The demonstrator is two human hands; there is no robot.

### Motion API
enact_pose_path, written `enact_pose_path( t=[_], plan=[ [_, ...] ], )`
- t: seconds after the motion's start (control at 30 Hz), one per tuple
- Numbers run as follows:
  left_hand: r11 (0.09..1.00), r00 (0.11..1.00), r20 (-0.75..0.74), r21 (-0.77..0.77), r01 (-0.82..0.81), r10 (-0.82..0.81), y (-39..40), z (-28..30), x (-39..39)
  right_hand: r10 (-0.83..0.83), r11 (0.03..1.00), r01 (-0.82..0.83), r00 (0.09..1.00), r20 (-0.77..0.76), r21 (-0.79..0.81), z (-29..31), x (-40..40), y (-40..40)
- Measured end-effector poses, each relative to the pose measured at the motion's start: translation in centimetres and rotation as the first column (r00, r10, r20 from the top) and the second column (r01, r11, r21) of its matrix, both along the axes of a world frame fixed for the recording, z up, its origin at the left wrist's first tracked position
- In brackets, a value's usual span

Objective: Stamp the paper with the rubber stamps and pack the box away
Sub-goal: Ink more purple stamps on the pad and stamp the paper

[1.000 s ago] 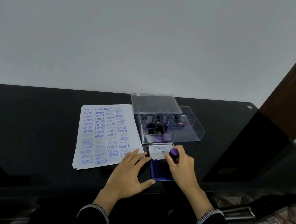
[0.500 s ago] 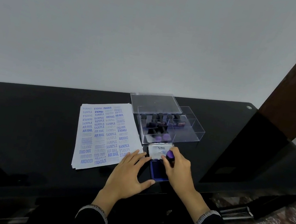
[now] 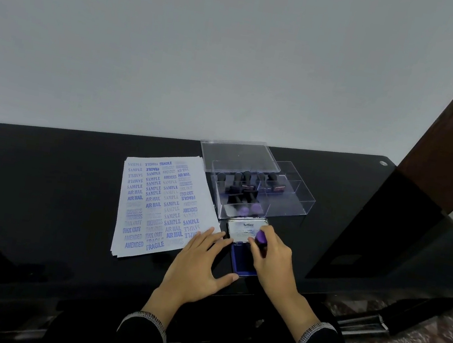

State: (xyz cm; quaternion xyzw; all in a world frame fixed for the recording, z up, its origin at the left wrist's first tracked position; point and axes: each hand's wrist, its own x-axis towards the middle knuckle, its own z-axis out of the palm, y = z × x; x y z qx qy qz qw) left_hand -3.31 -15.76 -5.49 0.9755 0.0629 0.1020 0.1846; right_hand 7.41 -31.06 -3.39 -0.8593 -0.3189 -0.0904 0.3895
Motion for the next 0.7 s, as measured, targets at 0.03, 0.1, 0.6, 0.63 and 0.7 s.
enact_pose_path(
  t=[0.03,0.1,0.6,0.63,0.7],
  plan=[
    [1.0,1.0,-0.001,-0.004,0.0,0.0,0.0,-0.03,0.02,0.005,1.0,-0.005,1.0,0.015,-0.012,-0.08,-0.15,0.03],
    [1.0,1.0,0.0,-0.005,0.002,-0.002,0.0,-0.09,0.04,0.004,0.999,-0.003,0.999,0.035,-0.035,-0.16,-0.35,0.09],
    [1.0,1.0,-0.014,0.001,0.002,-0.002,0.05,-0.05,0.03,0.0,1.0,0.0,1.0,0.009,-0.004,0.2,0.01,0.2],
    [1.0,1.0,-0.013,-0.002,0.003,-0.003,0.05,-0.05,0.05,0.008,1.0,-0.007,1.0,0.006,-0.01,0.3,0.1,0.22],
    [1.0,1.0,-0.006,-0.001,0.004,-0.004,0.03,-0.04,0.06,0.02,0.999,-0.02,1.0,0.001,-0.027,0.29,0.14,0.25]
  ],
)
